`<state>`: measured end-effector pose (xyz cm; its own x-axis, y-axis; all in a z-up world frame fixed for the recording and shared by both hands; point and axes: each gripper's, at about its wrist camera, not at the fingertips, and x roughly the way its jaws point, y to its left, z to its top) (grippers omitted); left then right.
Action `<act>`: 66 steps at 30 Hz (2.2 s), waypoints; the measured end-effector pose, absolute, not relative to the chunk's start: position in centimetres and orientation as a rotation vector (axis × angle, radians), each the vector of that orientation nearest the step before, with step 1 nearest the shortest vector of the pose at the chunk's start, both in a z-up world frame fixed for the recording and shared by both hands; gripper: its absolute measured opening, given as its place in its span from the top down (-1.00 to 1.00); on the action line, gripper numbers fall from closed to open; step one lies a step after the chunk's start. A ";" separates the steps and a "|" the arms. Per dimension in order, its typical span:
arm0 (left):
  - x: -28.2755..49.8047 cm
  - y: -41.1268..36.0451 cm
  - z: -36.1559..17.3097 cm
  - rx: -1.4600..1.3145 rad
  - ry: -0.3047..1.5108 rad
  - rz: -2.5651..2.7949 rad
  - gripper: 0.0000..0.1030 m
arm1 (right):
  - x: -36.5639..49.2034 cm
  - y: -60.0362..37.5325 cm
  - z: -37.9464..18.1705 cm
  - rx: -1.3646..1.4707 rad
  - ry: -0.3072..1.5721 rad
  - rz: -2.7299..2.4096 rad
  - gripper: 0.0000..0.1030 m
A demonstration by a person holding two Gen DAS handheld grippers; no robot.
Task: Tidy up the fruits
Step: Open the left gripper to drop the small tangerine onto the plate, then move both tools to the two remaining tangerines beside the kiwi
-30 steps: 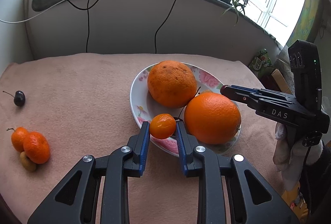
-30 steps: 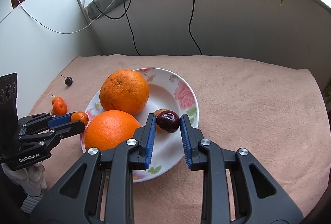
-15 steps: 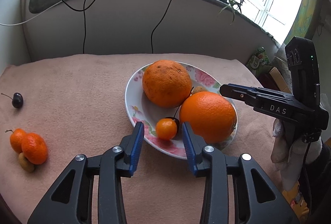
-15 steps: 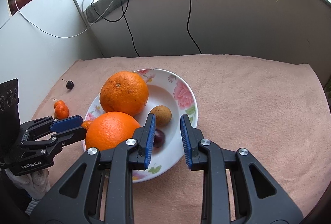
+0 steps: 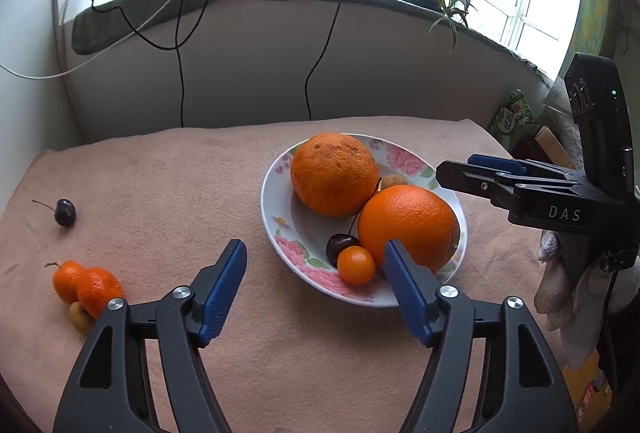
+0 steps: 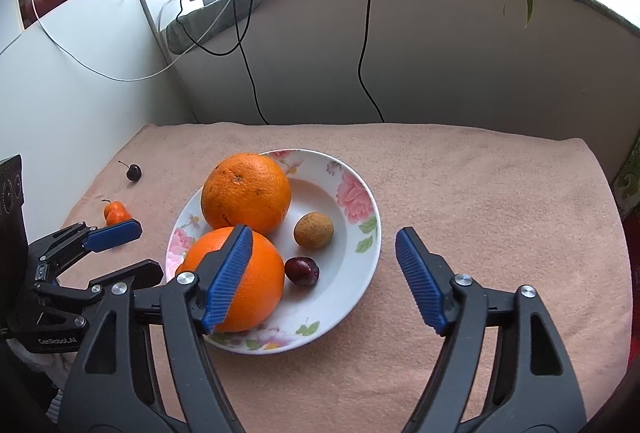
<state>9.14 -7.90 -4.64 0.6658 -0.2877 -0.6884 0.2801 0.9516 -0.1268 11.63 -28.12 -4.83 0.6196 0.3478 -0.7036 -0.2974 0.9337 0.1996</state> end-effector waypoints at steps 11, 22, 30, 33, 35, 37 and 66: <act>8.2 -6.4 -3.7 0.013 0.740 -0.258 -0.48 | 10.6 -25.7 -3.6 0.030 0.812 0.393 -0.54; 6.8 -2.4 -3.6 -0.025 0.730 -0.217 -0.48 | 9.6 -22.1 -2.8 -0.005 0.784 0.459 -0.54; 5.4 2.4 -4.4 -0.043 0.743 -0.143 -0.48 | 8.7 -18.4 -2.7 -0.063 0.750 0.524 -0.54; 4.9 4.2 -5.0 -0.038 0.756 -0.104 -0.48 | 8.6 -16.9 -2.8 -0.075 0.759 0.550 -0.54; 4.6 5.4 -5.3 -0.042 0.764 -0.079 -0.48 | 8.6 -15.9 -3.0 -0.085 0.774 0.566 -0.54; 4.3 6.6 -5.6 -0.053 0.775 -0.057 -0.48 | 8.7 -14.7 -3.1 -0.105 0.788 0.580 -0.54; 6.5 13.4 -7.9 -0.315 0.821 -0.171 0.02 | 10.6 -3.5 -8.0 -0.091 0.959 0.826 -0.08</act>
<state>6.53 13.39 -7.90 0.6709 -0.2702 -0.6905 0.0281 0.9398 -0.3405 10.63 -3.52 -8.00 0.3009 0.5832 -0.7545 -0.6592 0.6989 0.2774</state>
